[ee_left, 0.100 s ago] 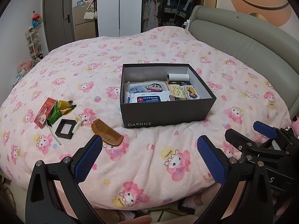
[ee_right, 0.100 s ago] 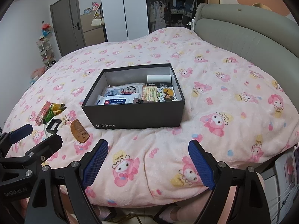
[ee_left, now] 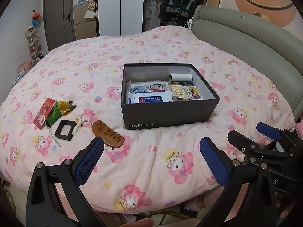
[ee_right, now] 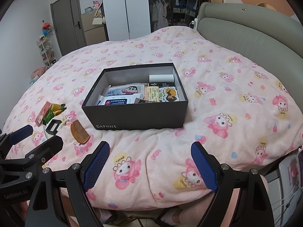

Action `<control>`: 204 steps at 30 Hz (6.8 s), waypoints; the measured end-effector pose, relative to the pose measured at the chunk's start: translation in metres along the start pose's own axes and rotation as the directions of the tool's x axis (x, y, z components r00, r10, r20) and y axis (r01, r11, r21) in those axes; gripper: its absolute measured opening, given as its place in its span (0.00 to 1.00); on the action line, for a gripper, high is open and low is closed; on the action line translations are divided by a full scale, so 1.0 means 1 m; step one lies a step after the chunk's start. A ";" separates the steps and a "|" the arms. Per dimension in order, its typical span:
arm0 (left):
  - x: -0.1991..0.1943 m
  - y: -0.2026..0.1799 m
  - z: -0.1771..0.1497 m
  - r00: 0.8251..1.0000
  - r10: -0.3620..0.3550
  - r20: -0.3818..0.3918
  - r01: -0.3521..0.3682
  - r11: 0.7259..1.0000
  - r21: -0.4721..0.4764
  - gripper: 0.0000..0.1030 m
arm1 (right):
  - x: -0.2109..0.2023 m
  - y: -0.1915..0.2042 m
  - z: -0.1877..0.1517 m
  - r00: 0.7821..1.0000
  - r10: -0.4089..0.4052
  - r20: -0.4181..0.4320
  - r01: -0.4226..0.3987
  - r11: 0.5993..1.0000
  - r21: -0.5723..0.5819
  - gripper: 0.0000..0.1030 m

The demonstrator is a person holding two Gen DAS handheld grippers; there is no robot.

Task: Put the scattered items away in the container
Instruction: 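Move the right tool toward the wooden comb beside the box, then close the right tool on the wooden comb and lift it, then carry the comb over the DAPHNE box and lower it inside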

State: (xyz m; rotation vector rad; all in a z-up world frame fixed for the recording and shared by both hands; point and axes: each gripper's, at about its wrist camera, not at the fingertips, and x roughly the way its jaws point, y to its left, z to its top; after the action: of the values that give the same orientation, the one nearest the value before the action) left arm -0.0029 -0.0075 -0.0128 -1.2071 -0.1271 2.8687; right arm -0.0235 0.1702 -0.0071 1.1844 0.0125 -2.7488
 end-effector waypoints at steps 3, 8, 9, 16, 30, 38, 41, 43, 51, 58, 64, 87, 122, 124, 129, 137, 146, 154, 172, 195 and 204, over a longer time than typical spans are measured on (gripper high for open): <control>0.008 0.007 -0.005 1.000 -0.004 -0.015 0.004 1.000 -0.015 0.99 | 0.012 0.005 -0.003 1.000 0.003 -0.027 -0.004 1.000 -0.014 0.84; 0.022 0.018 -0.013 0.999 -0.011 -0.041 0.009 0.999 -0.041 0.99 | 0.032 0.013 -0.008 0.997 0.008 -0.073 -0.011 0.999 -0.038 0.84; 0.025 0.020 -0.015 0.999 -0.012 -0.046 0.009 0.999 -0.047 0.99 | 0.035 0.015 -0.009 0.997 0.009 -0.082 -0.012 0.999 -0.043 0.84; 0.052 0.057 -0.031 0.993 -0.031 -0.112 0.014 0.988 -0.151 0.94 | 0.069 0.040 -0.017 0.986 0.022 -0.164 -0.039 0.994 -0.104 0.84; 0.143 0.174 -0.033 0.964 0.003 -0.265 -0.094 0.938 -0.333 0.74 | 0.164 0.131 0.008 0.951 0.175 -0.256 -0.234 0.947 -0.220 0.84; 0.213 0.197 0.010 0.945 0.026 -0.326 -0.109 0.965 -0.239 0.60 | 0.222 0.166 -0.006 0.884 0.268 -0.383 -0.348 0.924 -0.156 0.82; 0.234 0.194 0.013 0.944 0.002 -0.330 -0.080 0.972 -0.221 0.52 | 0.238 0.165 -0.010 0.861 0.306 -0.407 -0.372 0.923 -0.094 0.73; 0.241 0.193 0.010 0.944 -0.027 -0.327 -0.050 0.973 -0.225 0.51 | 0.242 0.167 -0.012 0.869 0.293 -0.399 -0.357 0.929 -0.096 0.65; 0.233 0.202 0.003 0.957 -0.055 -0.284 -0.018 0.969 -0.248 0.34 | 0.235 0.168 -0.012 0.880 0.313 -0.358 -0.359 0.931 -0.069 0.34; 0.241 0.201 -0.001 0.963 -0.051 -0.264 -0.022 0.964 -0.266 0.37 | 0.234 0.167 -0.014 0.860 0.341 -0.379 -0.386 0.921 -0.047 0.34; 0.218 0.186 -0.011 0.951 -0.141 -0.276 0.049 0.948 -0.314 0.21 | 0.225 0.158 -0.017 0.857 0.364 -0.364 -0.399 0.916 -0.023 0.34; 0.169 0.125 -0.064 0.933 -0.175 -0.316 0.121 0.976 -0.183 0.32 | 0.181 0.107 -0.058 0.867 0.298 -0.400 -0.315 0.949 0.024 0.36; 0.166 0.128 -0.064 0.939 -0.234 -0.251 0.166 0.950 -0.264 0.33 | 0.179 0.091 -0.053 0.880 0.311 -0.358 -0.309 0.949 0.064 0.35; 0.167 0.135 -0.058 0.953 -0.198 -0.228 0.129 0.950 -0.286 0.33 | 0.178 0.089 -0.051 0.884 0.310 -0.349 -0.305 0.950 0.071 0.35; 0.189 0.148 -0.041 0.951 -0.223 -0.215 0.139 0.927 -0.348 0.33 | 0.185 0.091 -0.059 0.852 0.354 -0.385 -0.341 0.934 0.102 0.35; 0.179 0.125 -0.057 0.933 -0.241 -0.268 0.164 0.945 -0.282 0.29 | 0.187 0.086 -0.057 0.854 0.369 -0.367 -0.350 0.929 0.120 0.36; 0.176 0.115 -0.064 0.923 -0.265 -0.278 0.177 0.936 -0.305 0.30 | 0.189 0.067 -0.050 0.870 0.357 -0.341 -0.320 0.934 0.161 0.36; 0.179 0.114 -0.065 0.920 -0.271 -0.283 0.181 0.935 -0.306 0.29 | 0.185 0.077 -0.048 0.873 0.336 -0.353 -0.314 0.942 0.121 0.39; 0.103 0.057 0.055 0.938 -0.337 -0.084 0.307 0.917 -0.254 0.29 | 0.106 0.017 0.054 0.910 0.394 -0.126 -0.380 0.917 0.123 0.39; 0.244 -0.042 0.150 0.895 -0.376 -0.239 0.342 0.924 -0.172 0.32 | 0.184 -0.093 0.147 0.952 0.298 -0.067 -0.278 0.937 0.213 0.39; 0.282 -0.043 0.131 0.888 -0.329 -0.320 0.287 0.942 -0.172 0.33 | 0.223 -0.085 0.124 0.952 0.257 -0.164 -0.228 0.958 0.176 0.39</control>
State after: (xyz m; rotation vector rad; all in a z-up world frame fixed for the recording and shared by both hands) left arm -0.2940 0.0426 -0.1185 -1.5323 -0.4445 2.3670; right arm -0.2758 0.2165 -0.0870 1.3758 -0.3110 -2.4547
